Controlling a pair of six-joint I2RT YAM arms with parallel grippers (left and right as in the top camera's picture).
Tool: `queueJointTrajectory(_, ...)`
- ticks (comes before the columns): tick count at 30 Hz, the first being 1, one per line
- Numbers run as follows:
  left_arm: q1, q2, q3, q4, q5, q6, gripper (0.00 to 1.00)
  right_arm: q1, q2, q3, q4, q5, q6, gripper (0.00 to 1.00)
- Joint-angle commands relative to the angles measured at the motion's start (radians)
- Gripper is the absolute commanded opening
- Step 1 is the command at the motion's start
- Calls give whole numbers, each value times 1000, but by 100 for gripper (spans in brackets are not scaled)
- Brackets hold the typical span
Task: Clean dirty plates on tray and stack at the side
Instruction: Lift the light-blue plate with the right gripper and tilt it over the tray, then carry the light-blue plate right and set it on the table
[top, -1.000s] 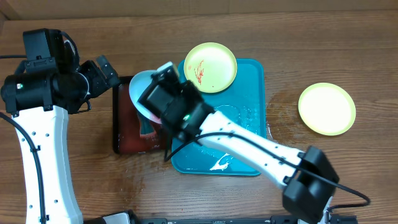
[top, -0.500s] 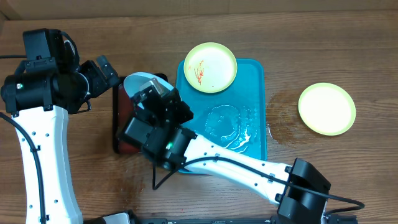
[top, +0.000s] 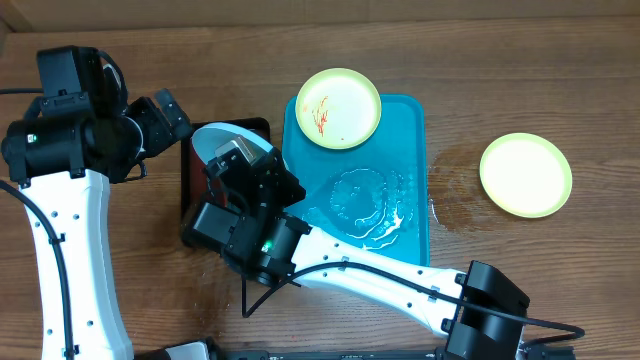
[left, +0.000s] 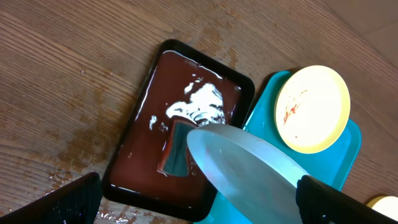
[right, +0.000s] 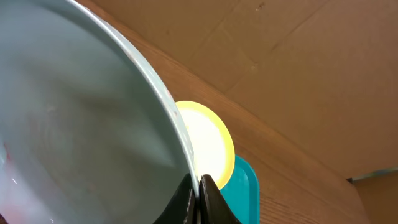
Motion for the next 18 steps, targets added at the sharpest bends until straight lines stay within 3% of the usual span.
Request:
queueJointTrajectory(1, 4, -18, 16, -2, 7, 8, 99, -3, -18, 13, 6, 35, 4, 4)
queueJointTrajectory(7, 4, -18, 16, -2, 7, 8, 100, -25, -18, 13, 6, 33, 27, 4)
queueJointTrajectory(10, 4, -18, 17, -2, 7, 8, 100, -89, -18, 13, -21, -82, 150, 4)
queueJointTrajectory(14, 4, -18, 16, -2, 7, 8, 100, -263, -18, 13, -70, -545, 278, 4)
queueJointTrajectory(18, 4, -18, 16, -2, 7, 8, 100, -459, -41, 17, -87, -1072, 236, 4)
